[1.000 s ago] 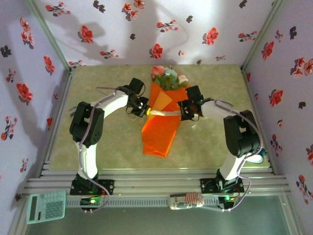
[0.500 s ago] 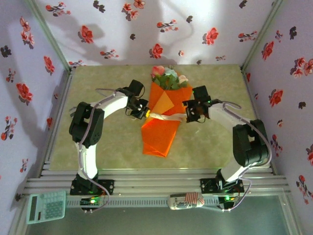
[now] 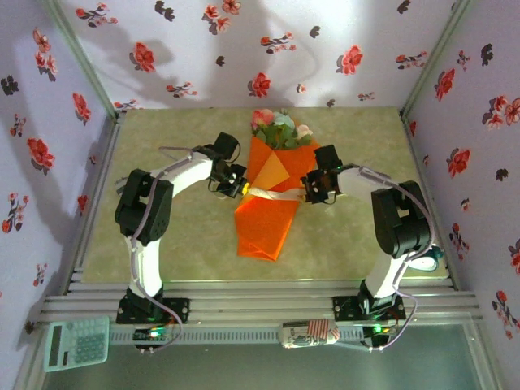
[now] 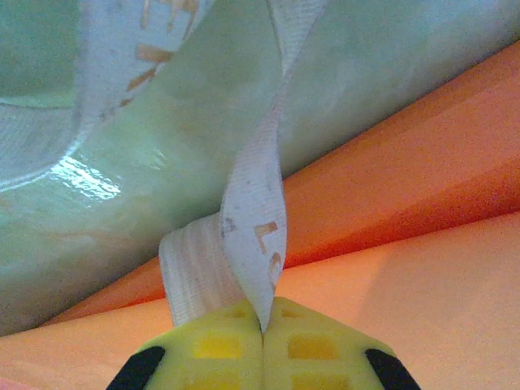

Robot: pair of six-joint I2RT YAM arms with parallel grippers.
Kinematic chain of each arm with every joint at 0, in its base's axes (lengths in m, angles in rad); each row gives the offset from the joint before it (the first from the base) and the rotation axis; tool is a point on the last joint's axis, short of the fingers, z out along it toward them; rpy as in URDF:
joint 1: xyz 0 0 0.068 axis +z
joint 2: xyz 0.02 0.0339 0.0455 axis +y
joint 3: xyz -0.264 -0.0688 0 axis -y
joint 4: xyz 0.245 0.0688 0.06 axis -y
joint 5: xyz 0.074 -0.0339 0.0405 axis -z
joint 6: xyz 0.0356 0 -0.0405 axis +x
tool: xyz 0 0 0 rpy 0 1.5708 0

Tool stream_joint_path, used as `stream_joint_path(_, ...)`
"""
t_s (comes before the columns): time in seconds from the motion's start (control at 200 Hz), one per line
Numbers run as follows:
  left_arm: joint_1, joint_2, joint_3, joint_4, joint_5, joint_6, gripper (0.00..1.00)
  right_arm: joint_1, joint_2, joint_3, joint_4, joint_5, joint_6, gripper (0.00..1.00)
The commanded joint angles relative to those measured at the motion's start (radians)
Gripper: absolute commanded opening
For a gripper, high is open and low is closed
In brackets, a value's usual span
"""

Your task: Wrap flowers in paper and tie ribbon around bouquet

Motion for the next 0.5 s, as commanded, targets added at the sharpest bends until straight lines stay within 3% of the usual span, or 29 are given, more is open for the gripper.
stream_joint_path(0.0, -0.007, -0.022, 0.014, -0.028, -0.001, 0.020, 0.00, 0.006, 0.011, 0.022, -0.005, 0.023, -0.014, 0.31)
stream_joint_path(0.275, 0.004, -0.029, 0.024, -0.048, -0.006, 0.038, 0.00, 0.009, -0.020, 0.029, -0.022, 0.063, -0.029, 0.00)
stream_joint_path(0.495, 0.038, -0.036, 0.048, -0.070, -0.018, 0.079, 0.00, 0.011, -0.092, 0.047, -0.093, 0.096, -0.061, 0.00)
